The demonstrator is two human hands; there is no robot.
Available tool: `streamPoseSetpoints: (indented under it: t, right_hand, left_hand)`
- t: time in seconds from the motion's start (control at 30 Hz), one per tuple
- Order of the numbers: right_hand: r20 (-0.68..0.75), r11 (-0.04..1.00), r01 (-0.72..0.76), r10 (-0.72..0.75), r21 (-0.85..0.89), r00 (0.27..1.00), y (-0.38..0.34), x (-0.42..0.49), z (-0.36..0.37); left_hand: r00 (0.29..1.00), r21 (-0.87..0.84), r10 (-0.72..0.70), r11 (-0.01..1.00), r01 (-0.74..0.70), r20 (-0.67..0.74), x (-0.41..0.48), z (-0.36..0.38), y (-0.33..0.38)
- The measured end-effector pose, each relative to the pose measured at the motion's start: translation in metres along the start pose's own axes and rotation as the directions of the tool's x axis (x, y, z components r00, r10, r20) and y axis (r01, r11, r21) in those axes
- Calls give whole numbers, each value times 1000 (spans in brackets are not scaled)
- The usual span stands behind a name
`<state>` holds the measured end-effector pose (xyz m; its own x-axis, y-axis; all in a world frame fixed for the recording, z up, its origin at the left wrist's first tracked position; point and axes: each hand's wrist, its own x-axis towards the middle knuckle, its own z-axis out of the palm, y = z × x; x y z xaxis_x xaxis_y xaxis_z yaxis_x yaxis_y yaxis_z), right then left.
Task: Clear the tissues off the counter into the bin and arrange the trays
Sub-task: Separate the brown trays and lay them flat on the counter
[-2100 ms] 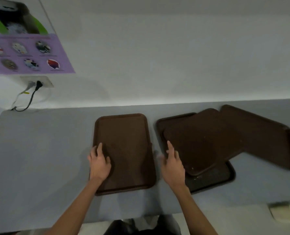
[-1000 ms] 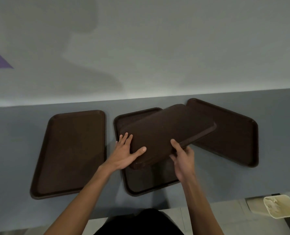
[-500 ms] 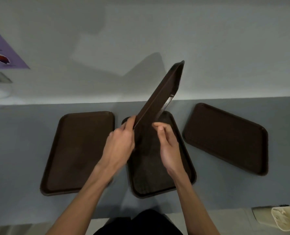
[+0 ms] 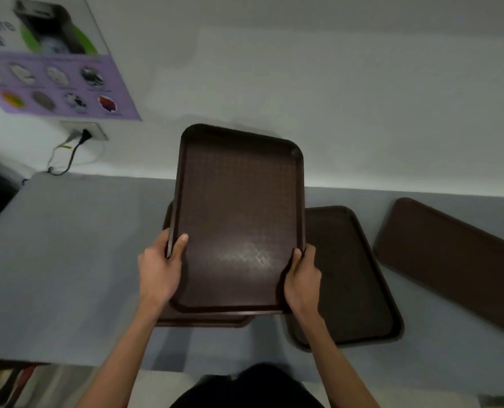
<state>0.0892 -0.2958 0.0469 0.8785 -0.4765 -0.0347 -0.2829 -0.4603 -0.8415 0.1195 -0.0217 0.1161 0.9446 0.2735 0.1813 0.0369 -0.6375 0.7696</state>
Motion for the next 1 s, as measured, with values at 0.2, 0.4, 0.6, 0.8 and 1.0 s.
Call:
streamPoseSetpoints:
  t: [0.2, 0.4, 0.6, 0.8, 1.0]
  right_hand:
    - [-23, 992, 5, -8, -122, 1000, -18, -33, 72]
    - [-51, 969, 18, -31, -246, 998, 1, -55, 112]
    - [-67, 874, -29, -4, -484, 998, 46, -62, 144]
    - [11, 888, -53, 66, -457, 998, 46, -67, 144]
    - [37, 788, 1, 28, -616, 999, 43, -57, 149]
  left_hand:
    - [992, 65, -113, 992, 109, 56, 26, -10, -95]
    - [974, 169, -140, 979, 110, 176, 29, 7, -176]
    - [961, 149, -160, 980, 129, 223, 1, 23, -212]
    - [966, 164, -129, 982, 93, 223, -3, 27, -217]
    - [967, 263, -145, 961, 87, 210, 4, 34, -216]
